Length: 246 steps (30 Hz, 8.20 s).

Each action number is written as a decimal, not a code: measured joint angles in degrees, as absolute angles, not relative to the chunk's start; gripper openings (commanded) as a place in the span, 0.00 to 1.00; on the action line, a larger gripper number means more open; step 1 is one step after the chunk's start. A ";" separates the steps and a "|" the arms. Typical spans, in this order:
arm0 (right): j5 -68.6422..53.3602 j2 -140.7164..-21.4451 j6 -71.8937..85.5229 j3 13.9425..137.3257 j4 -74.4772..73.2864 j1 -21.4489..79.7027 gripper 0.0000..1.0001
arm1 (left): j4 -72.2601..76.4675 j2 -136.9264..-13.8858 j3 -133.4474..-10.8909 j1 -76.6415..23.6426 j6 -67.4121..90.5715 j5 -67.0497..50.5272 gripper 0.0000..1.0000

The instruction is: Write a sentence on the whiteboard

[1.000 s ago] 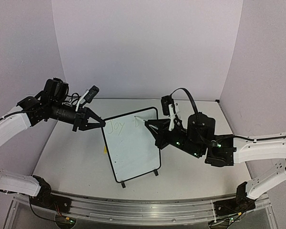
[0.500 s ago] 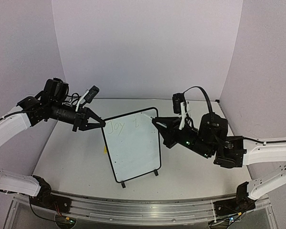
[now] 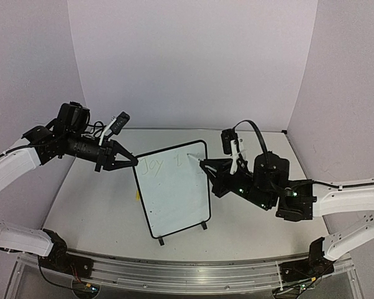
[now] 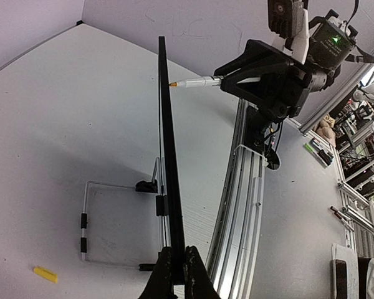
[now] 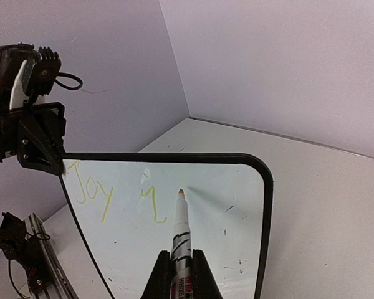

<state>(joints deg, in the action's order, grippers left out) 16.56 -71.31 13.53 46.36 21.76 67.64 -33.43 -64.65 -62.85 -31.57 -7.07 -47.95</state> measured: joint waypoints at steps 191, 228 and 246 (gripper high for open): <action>-2.68 -92.88 24.34 49.95 32.47 71.46 0.00 | -33.34 -64.90 -62.83 -31.49 -7.25 -48.31 0.00; 1.21 -83.84 24.02 45.52 31.16 71.79 0.00 | -33.34 -64.95 -62.83 -31.51 -7.25 -48.51 0.00; 2.12 -87.12 23.72 45.78 31.74 71.79 0.00 | -33.34 -64.97 -62.83 -31.51 -7.25 -48.53 0.00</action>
